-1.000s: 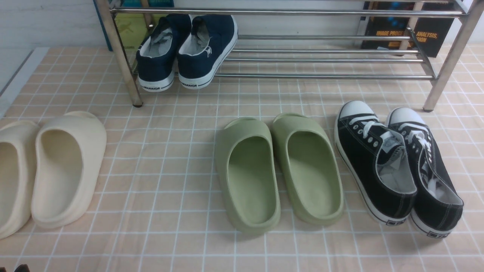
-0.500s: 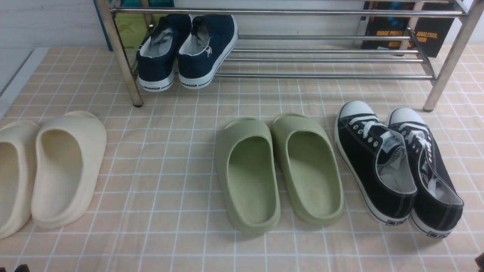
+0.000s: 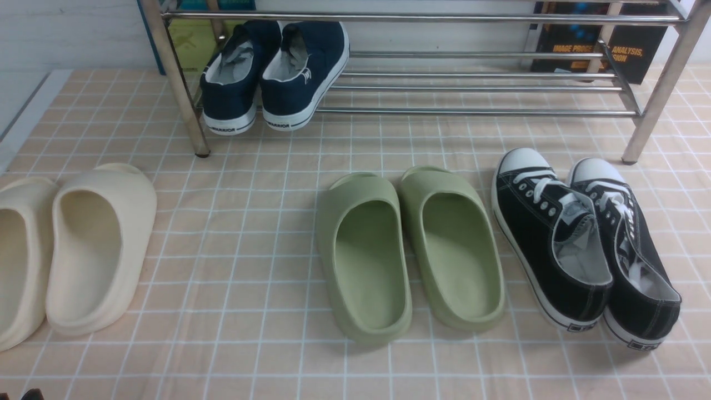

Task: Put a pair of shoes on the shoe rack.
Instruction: Use the right arm to grab the shoe closest to it

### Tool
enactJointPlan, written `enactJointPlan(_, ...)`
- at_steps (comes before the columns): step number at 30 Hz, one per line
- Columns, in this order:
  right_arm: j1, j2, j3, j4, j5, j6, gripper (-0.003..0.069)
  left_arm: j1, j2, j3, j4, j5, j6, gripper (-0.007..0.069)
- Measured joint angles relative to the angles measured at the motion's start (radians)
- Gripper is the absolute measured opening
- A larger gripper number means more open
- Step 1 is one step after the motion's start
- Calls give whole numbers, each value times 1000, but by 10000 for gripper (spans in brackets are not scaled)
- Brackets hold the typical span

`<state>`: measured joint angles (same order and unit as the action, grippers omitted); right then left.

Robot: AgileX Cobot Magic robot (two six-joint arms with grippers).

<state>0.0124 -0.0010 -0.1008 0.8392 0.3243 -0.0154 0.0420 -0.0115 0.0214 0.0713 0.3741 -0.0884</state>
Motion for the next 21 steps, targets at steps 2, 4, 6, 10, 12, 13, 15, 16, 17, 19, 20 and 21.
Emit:
enactJointPlan(2,0,39,-83,-49,11,-68,126,0,0,0,0,0,0,238)
enactJointPlan(4,0,89,-154,-93,35,-107,68,0,0,0,0,0,0,238)
enactJointPlan(6,0,236,-332,-251,144,-150,-12,0,0,0,0,0,0,238)
enactJointPlan(10,0,465,-603,-455,384,-166,-19,0,0,0,0,0,0,238)
enactJointPlan(12,0,626,-751,-552,571,-172,-19,0,0,0,0,0,0,238)
enactJointPlan(13,5,690,-806,-584,638,-171,-19,0,0,0,0,0,0,238)
enactJointPlan(15,31,796,-880,-630,734,-171,-19,0,0,0,0,0,0,238)
enactJointPlan(16,56,849,-910,-644,772,-171,-19,0,0,0,0,0,0,238)
enactJointPlan(17,86,900,-934,-652,799,-171,-19,0,0,0,0,0,0,238)
enactJointPlan(19,161,1005,-974,-667,834,-171,-19,0,0,0,0,0,0,238)
enactJointPlan(20,161,1005,-977,-667,837,-171,-19,0,0,0,0,0,0,238)
enactJointPlan(21,213,1077,-998,-678,852,-171,-18,0,0,0,0,0,0,238)
